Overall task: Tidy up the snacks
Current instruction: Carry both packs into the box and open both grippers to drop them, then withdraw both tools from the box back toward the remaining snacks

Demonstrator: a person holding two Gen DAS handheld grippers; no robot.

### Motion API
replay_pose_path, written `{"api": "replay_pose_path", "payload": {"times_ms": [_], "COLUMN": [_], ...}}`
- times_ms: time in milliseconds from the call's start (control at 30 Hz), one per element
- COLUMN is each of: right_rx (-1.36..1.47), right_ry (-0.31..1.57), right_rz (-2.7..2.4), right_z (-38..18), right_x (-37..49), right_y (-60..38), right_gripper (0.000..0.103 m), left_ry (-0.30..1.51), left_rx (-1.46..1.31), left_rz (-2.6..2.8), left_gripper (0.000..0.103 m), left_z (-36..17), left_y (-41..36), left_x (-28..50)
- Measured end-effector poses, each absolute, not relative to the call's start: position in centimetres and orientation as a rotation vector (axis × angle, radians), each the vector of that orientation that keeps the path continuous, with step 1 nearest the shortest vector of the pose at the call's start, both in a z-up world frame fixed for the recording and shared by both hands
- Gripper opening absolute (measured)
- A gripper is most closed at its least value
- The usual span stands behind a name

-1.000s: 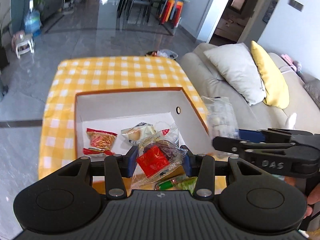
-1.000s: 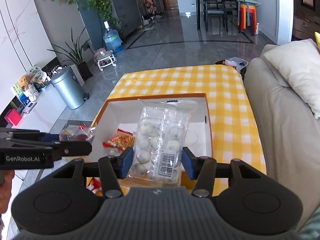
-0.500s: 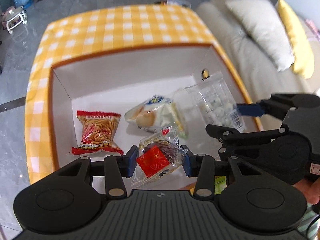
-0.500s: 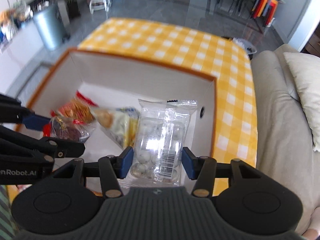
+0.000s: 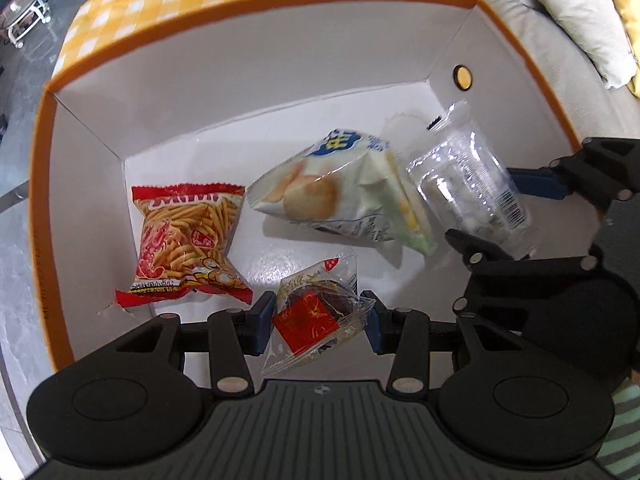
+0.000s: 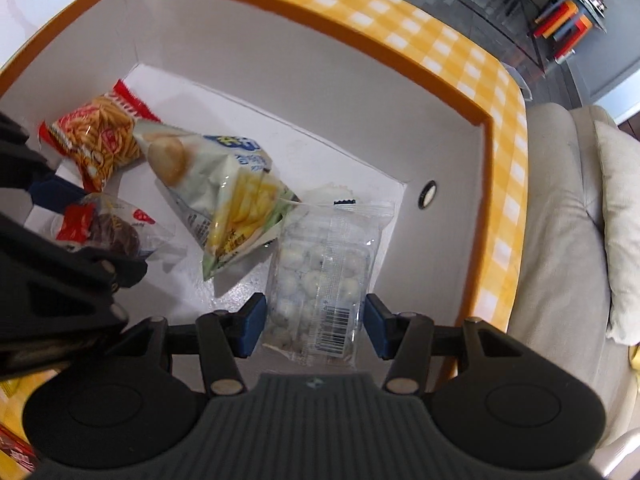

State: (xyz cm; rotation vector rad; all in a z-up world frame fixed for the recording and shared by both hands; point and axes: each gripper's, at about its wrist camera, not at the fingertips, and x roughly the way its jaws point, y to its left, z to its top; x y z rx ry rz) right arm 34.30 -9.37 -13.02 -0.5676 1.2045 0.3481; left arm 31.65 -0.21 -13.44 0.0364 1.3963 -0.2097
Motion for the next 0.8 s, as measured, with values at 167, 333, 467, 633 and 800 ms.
{"api": "replay_pose_path", "payload": {"times_ms": [167, 333, 467, 633, 800], "right_rx": [-0.578, -0.593, -0.574, -0.557, -0.527], "right_ry": [1.192, 1.196, 1.203, 1.215, 1.225], "right_rz": [0.366, 0.369, 0.365, 0.367, 0.368], "right_z": [-12.7, -12.9, -12.8, -12.7, -12.3], "right_x": [34.2, 34.5, 34.7, 34.9, 35.1], "right_y": [-9.3, -9.2, -9.2, -9.3, -9.5], "right_gripper": [0.052, 0.052, 0.054, 0.055, 0.065], "left_ry": [1.41, 1.417, 1.407, 1.384, 1.354], "left_rx": [0.036, 0.023, 0.036, 0.017, 0.034], "left_rz": [-0.205, -0.192, -0.174, -0.169, -0.175], "left_gripper": [0.051, 0.052, 0.058, 0.064, 0.071], "left_z": [-14.2, -14.4, -14.7, -14.1, -13.2], "left_y": [0.2, 0.6, 0.5, 0.9, 1.1], "left_x": [31.6, 31.6, 31.8, 31.4, 30.7]}}
